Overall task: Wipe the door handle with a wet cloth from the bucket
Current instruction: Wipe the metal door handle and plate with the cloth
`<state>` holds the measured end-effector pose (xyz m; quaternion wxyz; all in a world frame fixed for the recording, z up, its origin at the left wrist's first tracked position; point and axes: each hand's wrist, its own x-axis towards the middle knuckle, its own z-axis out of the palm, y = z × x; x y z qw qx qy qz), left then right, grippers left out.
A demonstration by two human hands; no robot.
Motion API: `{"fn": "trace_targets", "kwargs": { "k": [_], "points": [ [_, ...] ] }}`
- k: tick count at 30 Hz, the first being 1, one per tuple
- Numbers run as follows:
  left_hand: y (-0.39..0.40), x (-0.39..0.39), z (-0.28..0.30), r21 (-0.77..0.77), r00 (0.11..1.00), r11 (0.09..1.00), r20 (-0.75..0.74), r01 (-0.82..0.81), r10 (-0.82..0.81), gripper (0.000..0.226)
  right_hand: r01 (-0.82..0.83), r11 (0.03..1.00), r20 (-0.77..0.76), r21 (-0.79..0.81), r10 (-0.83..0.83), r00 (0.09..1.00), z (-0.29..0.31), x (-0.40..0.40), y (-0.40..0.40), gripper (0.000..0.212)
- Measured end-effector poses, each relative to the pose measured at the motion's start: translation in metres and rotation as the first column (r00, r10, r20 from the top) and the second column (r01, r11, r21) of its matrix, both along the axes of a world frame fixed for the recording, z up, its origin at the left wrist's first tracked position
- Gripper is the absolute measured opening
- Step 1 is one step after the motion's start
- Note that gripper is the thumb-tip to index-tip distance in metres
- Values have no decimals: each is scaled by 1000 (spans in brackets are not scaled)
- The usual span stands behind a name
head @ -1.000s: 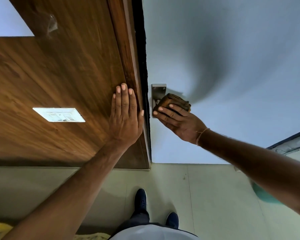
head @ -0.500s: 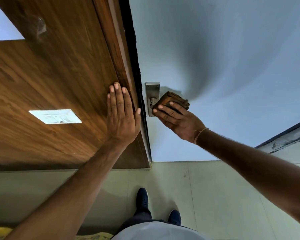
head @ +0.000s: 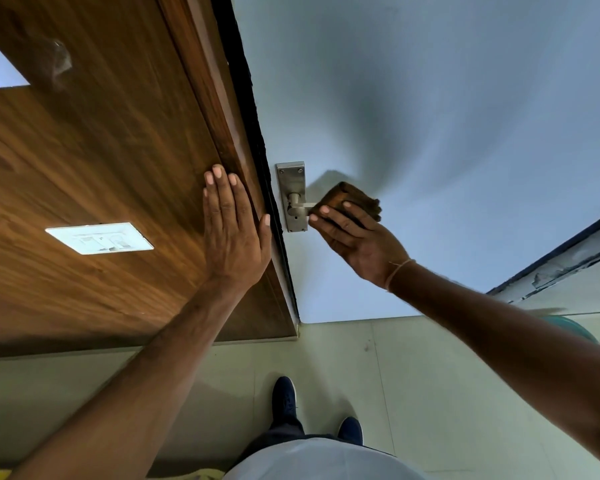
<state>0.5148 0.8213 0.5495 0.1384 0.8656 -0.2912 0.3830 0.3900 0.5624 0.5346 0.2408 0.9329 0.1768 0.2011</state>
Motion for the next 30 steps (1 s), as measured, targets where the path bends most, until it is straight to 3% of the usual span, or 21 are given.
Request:
{"fn": "trace_targets", "kwargs": {
  "k": [4,8,12,15,19,21,22,25,27,30],
  "points": [
    [-2,-2,1,-1,1000,1000,0,-6,6,83,42,999,0,6,-42,999,-2,-23,-33,56],
    [-7,-4,1,-35,1000,999,-6,8,-8,83,69,996,-16,64,-68,998,-3,-15,-9,56],
    [-4,-3,0,-37,1000,999,-6,16,-16,84,169,950,-77,263,-154,985,-12,-29,-3,56],
    [-2,-2,1,-25,1000,1000,-1,5,-5,83,319,828,-176,461,-267,947,-15,-49,-2,62],
    [-3,-2,2,-27,1000,1000,-14,7,-8,82,511,537,-365,671,-361,858,-2,-62,15,77],
    [-2,-2,2,-21,1000,1000,-14,5,-6,82,451,399,-284,798,-410,867,9,-64,32,81],
    [-1,-2,1,-15,1000,1000,-12,4,-5,82,371,379,-198,848,-422,884,17,-63,42,81],
    [1,-3,2,-17,1000,1000,-9,10,-10,81,175,492,52,853,-414,909,42,-40,58,71],
    [1,-4,3,-19,1000,1000,-15,18,-18,80,140,577,120,805,-389,913,54,-17,60,61],
    [3,-5,6,-14,999,1000,-25,20,-21,79,270,714,-48,646,-314,948,52,5,67,65]
  ]
}}
